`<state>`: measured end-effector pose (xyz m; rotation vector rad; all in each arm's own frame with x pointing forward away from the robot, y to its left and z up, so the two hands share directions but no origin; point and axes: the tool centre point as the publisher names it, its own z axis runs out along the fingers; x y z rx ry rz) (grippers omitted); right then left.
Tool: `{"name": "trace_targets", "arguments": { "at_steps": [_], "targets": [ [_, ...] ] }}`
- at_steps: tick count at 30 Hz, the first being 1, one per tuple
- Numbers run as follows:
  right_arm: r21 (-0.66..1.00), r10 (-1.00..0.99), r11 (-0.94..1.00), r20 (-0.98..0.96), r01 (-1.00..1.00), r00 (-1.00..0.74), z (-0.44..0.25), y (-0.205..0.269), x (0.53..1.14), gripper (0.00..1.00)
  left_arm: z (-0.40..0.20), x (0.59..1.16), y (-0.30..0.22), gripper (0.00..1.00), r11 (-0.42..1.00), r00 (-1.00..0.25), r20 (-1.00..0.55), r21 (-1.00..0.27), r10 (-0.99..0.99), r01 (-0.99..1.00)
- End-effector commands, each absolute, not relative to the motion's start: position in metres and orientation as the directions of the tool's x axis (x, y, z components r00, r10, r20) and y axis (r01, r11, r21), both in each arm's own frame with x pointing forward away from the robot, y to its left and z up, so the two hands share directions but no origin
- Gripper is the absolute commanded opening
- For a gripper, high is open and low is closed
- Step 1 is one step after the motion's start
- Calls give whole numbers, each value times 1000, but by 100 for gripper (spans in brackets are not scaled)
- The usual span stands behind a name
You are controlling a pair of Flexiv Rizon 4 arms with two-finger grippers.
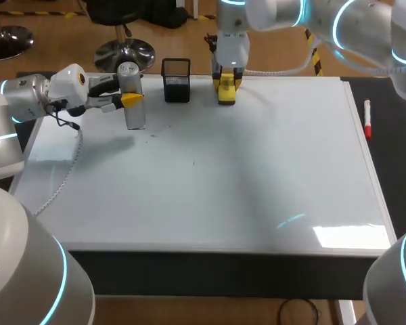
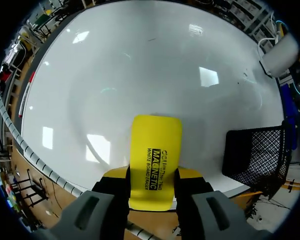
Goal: Pick up the inspection probe, press it on each red-marked spot on the whiteboard one by one, put down the probe, pick up the eraser, and wipe off all the red marks.
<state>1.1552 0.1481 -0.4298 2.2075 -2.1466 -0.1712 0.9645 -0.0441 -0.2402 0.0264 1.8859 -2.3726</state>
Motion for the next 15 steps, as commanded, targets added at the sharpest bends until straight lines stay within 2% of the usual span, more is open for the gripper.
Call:
{"name": "trace_targets", "arguments": {
  "at_steps": [1, 2, 3, 15],
  "targets": [
    [107, -999, -27, -22, -994, 25, -429, 150, 1154, 17, -239, 964, -45, 0, -222, -993, -84, -970, -80, 100],
    [105, -999, -25, -22, -994, 23, -428, 150, 1153, 44, -239, 964, -45, 0, -222, -993, -84, -970, -80, 100],
    [102, -999, -27, -25, -994, 25, -427, 149, 1153, 100, -239, 964, -45, 0, -222, -993, -84, -970, -80, 100],
    [79, -994, 59, -85, -995, -66, -411, 134, 1141, 100, -239, 964, -45, 0, -222, -993, -84, -970, -80, 100]
  ]
}}
